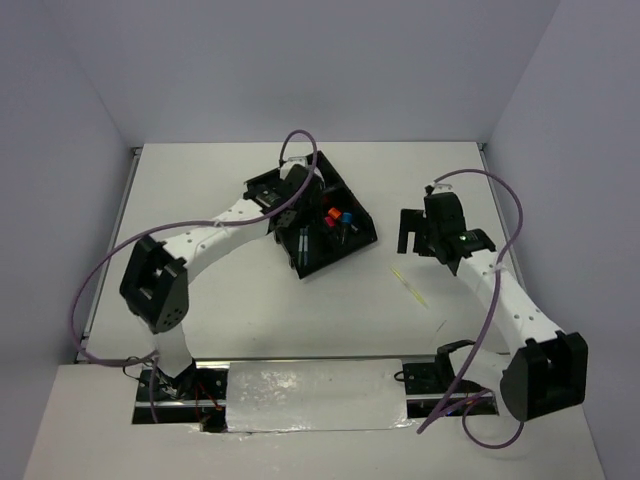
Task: Sort the stationery into containers
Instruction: Pick up the pen from the center of the board.
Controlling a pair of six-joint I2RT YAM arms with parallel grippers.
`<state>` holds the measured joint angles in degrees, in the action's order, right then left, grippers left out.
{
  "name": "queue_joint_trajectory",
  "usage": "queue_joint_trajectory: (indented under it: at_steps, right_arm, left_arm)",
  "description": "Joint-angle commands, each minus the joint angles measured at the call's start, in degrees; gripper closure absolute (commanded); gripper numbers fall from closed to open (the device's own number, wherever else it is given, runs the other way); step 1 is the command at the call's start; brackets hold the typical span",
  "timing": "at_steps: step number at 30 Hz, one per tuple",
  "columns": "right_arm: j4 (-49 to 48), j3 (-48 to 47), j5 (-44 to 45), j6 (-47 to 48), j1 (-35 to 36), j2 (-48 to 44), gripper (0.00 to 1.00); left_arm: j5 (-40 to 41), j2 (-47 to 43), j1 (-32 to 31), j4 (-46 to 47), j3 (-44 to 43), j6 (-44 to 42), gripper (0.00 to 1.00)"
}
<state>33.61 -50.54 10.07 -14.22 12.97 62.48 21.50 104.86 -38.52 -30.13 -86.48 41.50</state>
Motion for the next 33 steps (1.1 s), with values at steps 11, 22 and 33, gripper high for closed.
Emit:
queue_joint_trajectory:
  at_steps: [11,22,33]
  right_arm:
    - [-1.2,-1.7,-10.6,11.7,-0.1,15.5,0.17]
    - [3.0,-3.7,-6.9,5.1,4.3,23.5,0.25]
    - [3.4,-4.2,-6.1,0.9,4.5,34.0,0.38]
  left_arm:
    - [7.2,-36.4,-3.0,-12.8,14.0,-8.4,0.01]
    - [11.9,-42.5,-1.6,-16.2,20.2,-11.0,0.01]
    - [9.4,-46.8,-0.7,-13.6,25.8,-13.4,0.01]
